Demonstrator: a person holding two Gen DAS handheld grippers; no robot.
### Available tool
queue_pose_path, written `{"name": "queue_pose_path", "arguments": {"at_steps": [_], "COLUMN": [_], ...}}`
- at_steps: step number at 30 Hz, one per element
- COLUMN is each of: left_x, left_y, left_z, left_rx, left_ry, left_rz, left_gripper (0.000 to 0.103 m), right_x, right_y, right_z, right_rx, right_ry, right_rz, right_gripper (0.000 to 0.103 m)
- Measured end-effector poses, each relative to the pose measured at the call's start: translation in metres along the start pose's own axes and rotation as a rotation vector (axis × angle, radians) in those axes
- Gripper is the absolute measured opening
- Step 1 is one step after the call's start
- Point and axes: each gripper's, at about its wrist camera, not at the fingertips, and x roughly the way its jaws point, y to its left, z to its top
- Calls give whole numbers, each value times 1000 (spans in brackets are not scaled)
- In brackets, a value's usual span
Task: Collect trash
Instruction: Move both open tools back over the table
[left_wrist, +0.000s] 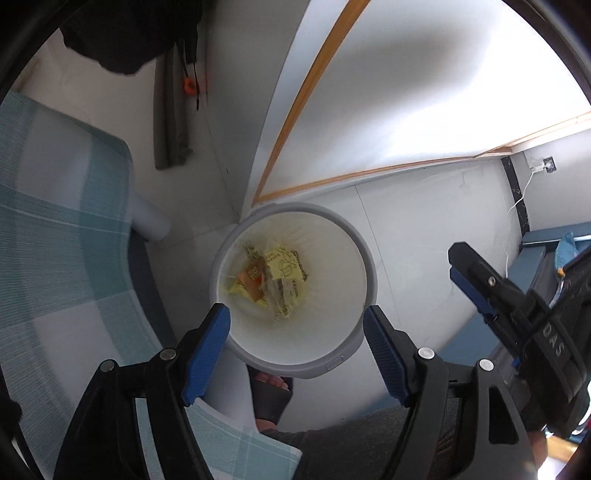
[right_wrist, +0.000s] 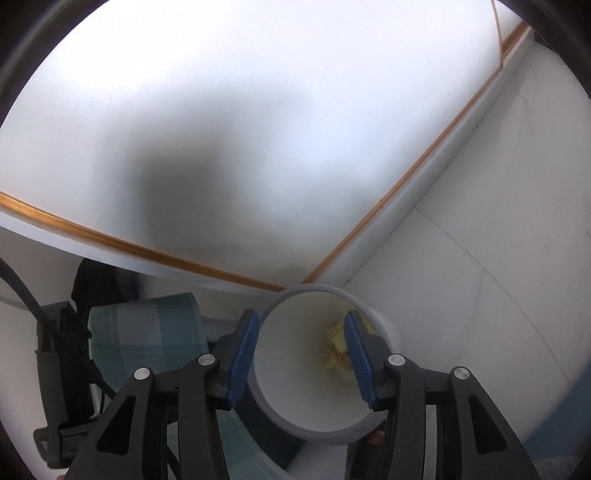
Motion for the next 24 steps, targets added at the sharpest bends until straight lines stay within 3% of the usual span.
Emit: {"name": "queue_pose_path", "arguments": {"at_steps": [4,11,16,24], "left_x": [-33,-118,-170,-233], "left_y": [5,12,23,39], "left_z": [-11,-33,-56,-91], "left_rx": [-4,9,-28,-33], "left_ry": [-101,-366,-520,-678], "left_rz": [1,115,145,162], "left_gripper": [72,72,83,88], "right_x": [-14,-52,-88,-150], "right_y": [5,35,66,127], "right_z": [-1,-14,-22,-40], "right_rx": [-23,-132,-233,-381], "right_ry": [-50,-112,-156,-260], "right_rz": [7,12,33,85], "right_gripper": [48,48,48,56]}}
